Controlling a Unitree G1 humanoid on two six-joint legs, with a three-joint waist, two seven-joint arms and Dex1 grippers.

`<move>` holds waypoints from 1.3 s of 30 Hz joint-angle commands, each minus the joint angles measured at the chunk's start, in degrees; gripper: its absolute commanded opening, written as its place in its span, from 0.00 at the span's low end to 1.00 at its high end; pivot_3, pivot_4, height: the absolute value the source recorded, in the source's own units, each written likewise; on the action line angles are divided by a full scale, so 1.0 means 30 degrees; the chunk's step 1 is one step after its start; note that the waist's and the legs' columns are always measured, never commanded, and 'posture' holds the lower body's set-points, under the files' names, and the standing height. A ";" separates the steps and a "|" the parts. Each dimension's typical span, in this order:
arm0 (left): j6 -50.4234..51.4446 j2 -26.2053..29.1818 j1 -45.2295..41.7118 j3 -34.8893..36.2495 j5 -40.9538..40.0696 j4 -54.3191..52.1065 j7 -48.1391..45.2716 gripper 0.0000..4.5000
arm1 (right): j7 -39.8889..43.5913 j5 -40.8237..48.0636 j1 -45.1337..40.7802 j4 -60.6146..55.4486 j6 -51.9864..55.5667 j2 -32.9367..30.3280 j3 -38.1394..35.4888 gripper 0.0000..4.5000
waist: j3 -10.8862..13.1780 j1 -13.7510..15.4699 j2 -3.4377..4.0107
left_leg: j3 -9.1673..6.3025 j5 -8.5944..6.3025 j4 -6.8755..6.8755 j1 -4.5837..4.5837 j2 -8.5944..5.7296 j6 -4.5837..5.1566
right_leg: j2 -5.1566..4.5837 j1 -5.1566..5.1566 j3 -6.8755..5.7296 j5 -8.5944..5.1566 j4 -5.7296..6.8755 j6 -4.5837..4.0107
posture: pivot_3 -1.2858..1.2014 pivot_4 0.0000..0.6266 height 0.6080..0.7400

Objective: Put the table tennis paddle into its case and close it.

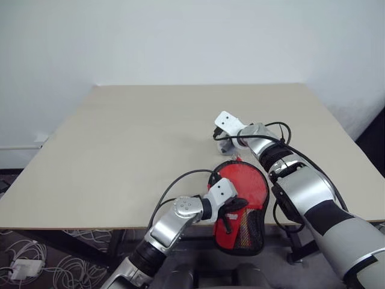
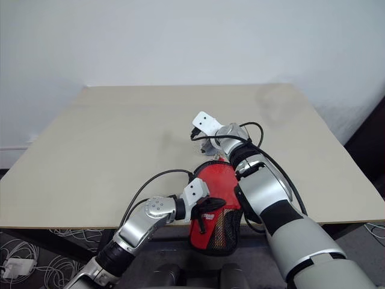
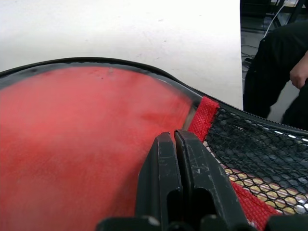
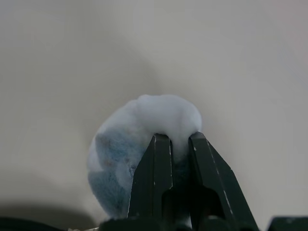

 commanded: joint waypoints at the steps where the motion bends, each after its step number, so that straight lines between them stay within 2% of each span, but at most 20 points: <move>1: 0.0152 0.0085 -0.0094 -0.0010 0.0484 0.0812 -0.0060 0.00 | 0.0100 -0.0030 -0.0127 -0.1009 -0.0240 -0.0523 -0.0328 0.00 | -0.0001 -0.0001 0.0002 | 0.0001 0.0000 0.0000 0.0007 0.0000 0.0000 | 0.0000 0.0012 -0.0001 0.0000 -0.0002 0.0000 | 0.52 0.00 0.96; 15: 0.0022 -0.0041 -0.0290 0.0027 0.0537 0.1180 -0.0145 0.00 | 0.1119 0.0135 0.1670 -0.2565 0.0497 -0.4103 -0.1055 0.00 | -0.0010 0.0026 0.0034 | 0.0003 0.0001 0.0024 0.0012 -0.0021 0.0003 | -0.0017 0.0074 -0.0047 -0.0002 -0.0027 0.0002 | 0.52 0.00 0.96; 28: -0.0271 -0.0156 -0.0649 0.0027 0.0540 0.1795 -0.0497 0.00 | 0.2967 0.0876 0.5220 -0.9682 0.4711 -0.6768 -0.1815 0.00 | -0.0017 0.0149 0.0049 | 0.0009 -0.0002 0.0061 0.0003 -0.0031 0.0009 | -0.0035 0.0110 -0.0076 -0.0004 -0.0041 0.0005 | 0.52 0.00 0.96; 39: -0.0387 -0.0166 -0.0711 -0.0004 0.0567 0.1970 -0.0723 0.00 | 0.2555 0.1804 0.7173 -1.4339 0.8001 -0.8360 -0.3299 0.00 | -0.0017 0.0154 0.0049 | 0.0016 -0.0002 0.0067 -0.0008 -0.0029 0.0010 | -0.0038 0.0110 -0.0087 -0.0005 -0.0046 0.0008 | 0.52 0.00 0.96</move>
